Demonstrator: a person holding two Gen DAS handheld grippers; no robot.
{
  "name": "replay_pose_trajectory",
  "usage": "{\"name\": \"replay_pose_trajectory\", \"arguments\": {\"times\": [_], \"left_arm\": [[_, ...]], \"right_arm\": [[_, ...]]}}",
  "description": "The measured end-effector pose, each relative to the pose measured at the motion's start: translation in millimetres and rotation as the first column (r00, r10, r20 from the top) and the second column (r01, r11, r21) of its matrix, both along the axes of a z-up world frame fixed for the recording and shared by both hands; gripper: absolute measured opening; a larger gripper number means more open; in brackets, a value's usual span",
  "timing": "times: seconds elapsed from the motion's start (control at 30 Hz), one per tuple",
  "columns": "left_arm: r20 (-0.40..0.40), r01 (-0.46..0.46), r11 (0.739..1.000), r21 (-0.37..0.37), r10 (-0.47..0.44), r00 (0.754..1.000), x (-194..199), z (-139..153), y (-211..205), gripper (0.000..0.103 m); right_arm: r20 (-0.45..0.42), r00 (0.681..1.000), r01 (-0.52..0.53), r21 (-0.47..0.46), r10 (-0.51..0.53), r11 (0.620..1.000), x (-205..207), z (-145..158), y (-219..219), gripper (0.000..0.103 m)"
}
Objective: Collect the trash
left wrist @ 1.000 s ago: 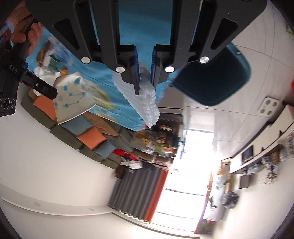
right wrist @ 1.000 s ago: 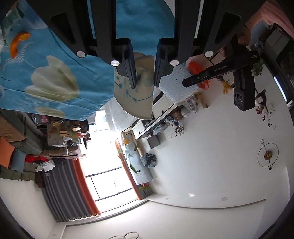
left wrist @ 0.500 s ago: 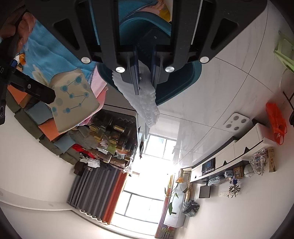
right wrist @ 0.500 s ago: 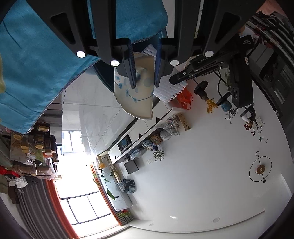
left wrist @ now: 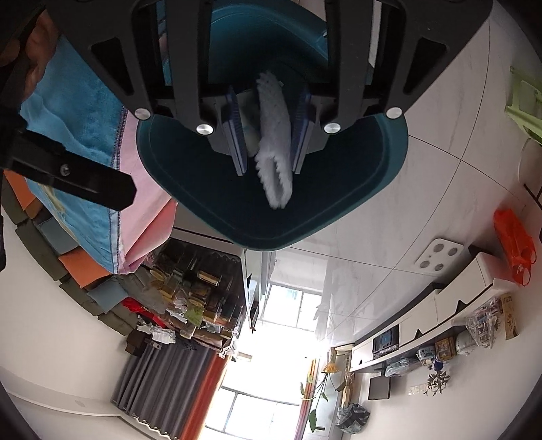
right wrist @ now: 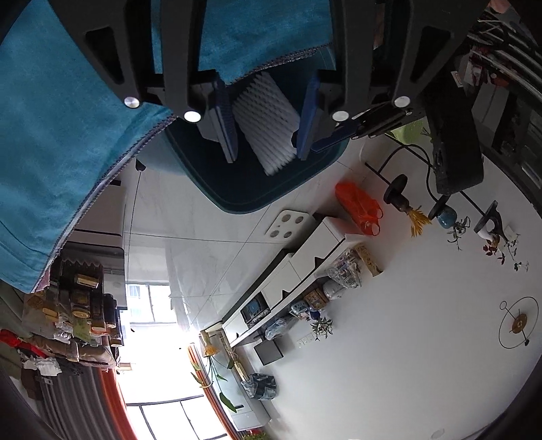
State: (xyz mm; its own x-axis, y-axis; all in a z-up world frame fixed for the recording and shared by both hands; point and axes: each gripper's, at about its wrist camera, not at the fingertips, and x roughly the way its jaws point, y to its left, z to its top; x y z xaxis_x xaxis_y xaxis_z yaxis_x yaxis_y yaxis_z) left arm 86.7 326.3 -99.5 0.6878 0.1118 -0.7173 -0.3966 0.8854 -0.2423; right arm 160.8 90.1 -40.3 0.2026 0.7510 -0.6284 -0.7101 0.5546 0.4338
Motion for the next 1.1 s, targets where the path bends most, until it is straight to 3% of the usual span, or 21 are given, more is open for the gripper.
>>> {"name": "replay_pose_trajectory", "arguments": {"times": [0.1,0.27,0.4,0.5,0.63,0.77,0.9,1.1], "left_arm": [[0.018,-0.023,1.0,0.013,0.023,1.0,-6,3,-4,0.031],[0.136,-0.034,0.996,0.081,0.023,0.99,-33,38,-25,0.049],[0.232,0.088,0.99,0.11,-0.112,0.966,-46,65,-65,0.058],[0.271,0.232,0.965,0.124,-0.258,0.927,-49,75,-109,0.061],[0.282,0.438,0.893,0.106,-0.45,0.847,-44,75,-173,0.061],[0.273,0.609,0.788,0.092,-0.608,0.745,-41,68,-238,0.061],[0.27,0.733,0.679,0.048,-0.715,0.645,-39,60,-290,0.061],[0.266,0.825,0.564,0.008,-0.797,0.543,-34,51,-352,0.061]], "right_arm": [[0.018,1.0,0.008,0.021,-0.009,1.0,-3,8,-11,0.038],[0.066,0.998,0.006,0.091,-0.012,0.996,-18,33,-52,0.044],[0.164,0.986,0.015,0.125,-0.035,0.992,-35,57,-104,0.055],[0.234,0.968,0.065,0.127,-0.093,0.99,-51,70,-152,0.056],[0.27,0.94,0.178,0.139,-0.21,0.974,-64,79,-224,0.056],[0.292,0.89,0.326,0.131,-0.35,0.936,-76,81,-291,0.056],[0.303,0.83,0.451,0.126,-0.467,0.884,-90,79,-348,0.056],[0.312,0.742,0.591,0.115,-0.594,0.798,-100,72,-406,0.057]]}}
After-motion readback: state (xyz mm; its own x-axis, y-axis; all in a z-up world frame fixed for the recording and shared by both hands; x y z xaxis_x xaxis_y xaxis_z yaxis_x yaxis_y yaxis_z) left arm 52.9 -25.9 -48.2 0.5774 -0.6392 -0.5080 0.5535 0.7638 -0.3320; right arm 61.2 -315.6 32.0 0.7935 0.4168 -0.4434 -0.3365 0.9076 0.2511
